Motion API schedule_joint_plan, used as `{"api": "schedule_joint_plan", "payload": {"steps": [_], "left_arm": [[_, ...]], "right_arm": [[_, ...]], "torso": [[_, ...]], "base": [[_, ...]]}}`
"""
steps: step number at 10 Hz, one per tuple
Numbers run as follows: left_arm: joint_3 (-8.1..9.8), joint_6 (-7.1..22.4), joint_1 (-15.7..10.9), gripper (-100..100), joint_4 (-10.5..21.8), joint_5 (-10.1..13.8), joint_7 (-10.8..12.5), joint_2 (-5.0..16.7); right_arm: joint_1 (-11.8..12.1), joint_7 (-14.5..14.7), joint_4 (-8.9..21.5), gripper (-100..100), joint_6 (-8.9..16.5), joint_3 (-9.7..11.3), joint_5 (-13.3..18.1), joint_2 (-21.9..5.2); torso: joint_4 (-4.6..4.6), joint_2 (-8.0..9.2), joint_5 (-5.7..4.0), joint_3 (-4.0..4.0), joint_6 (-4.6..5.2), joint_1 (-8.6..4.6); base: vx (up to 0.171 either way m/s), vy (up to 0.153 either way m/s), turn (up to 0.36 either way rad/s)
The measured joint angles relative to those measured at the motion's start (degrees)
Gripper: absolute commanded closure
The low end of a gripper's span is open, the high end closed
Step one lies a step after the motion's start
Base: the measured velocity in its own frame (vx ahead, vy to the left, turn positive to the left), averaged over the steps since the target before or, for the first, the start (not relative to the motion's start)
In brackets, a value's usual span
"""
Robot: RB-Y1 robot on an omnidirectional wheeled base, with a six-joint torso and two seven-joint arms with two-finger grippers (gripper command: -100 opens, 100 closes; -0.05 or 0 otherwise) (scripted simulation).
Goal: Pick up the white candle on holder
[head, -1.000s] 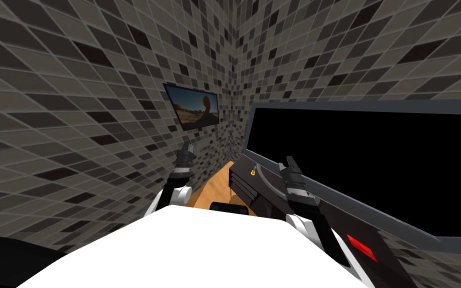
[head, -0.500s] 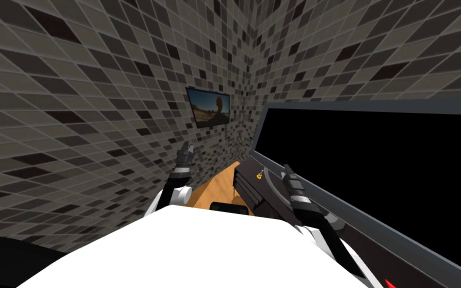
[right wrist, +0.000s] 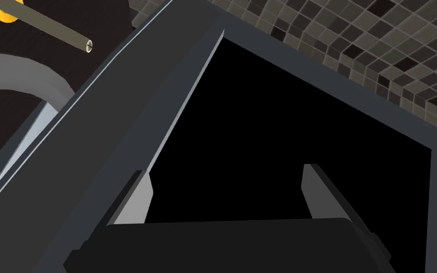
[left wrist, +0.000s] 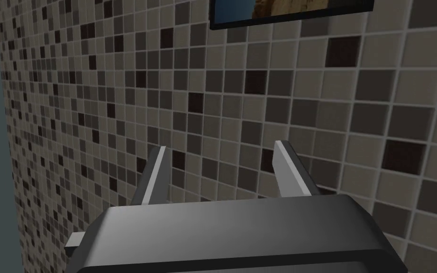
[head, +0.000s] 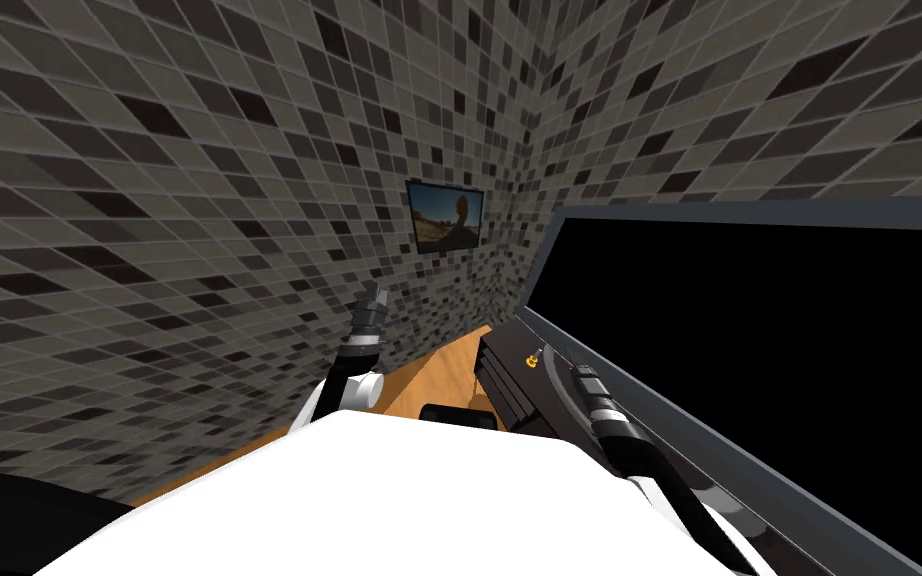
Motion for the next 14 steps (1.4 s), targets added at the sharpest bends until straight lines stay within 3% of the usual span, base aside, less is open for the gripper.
{"api": "schedule_joint_plan", "payload": {"steps": [1,6,9,11,14], "left_arm": [[0.00,0.00,0.00,0,0.00,0.00,0.00,0.00],[0.01,0.00,0.01,0,0.00,0.00,0.00,0.00],[0.01,0.00,0.01,0,0.00,0.00,0.00,0.01],[0.01,0.00,0.02,0,0.00,0.00,0.00,0.00],[0.01,0.00,0.02,0,0.00,0.00,0.00,0.01]], "right_arm": [[0.90,1.56,3.02,-100,0.38,0.13,-0.71,-1.52],[4.19,6.70,6.33,-100,5.21,0.34,-2.57,-4.45],[8.25,11.07,9.65,-100,9.20,0.82,-4.69,-7.93],[8.43,12.51,12.07,-100,10.81,1.11,-5.70,-9.80],[11.03,14.28,14.61,-100,12.31,1.46,-7.79,-13.54]], "torso": [[0.00,0.02,-0.02,0.01,0.01,-0.06],[-0.02,-0.11,0.00,-0.06,0.01,-0.01],[-0.03,-0.17,-0.02,-0.10,0.02,-0.08],[-0.04,-0.23,-0.01,-0.13,0.02,-0.01],[-0.05,-0.25,0.00,-0.14,0.05,-0.02]], "base": [[-0.021,-0.034,0.271],[-0.007,-0.024,0.325],[0.007,-0.035,0.372],[0.014,-0.015,0.245],[0.023,-0.023,0.370]]}}
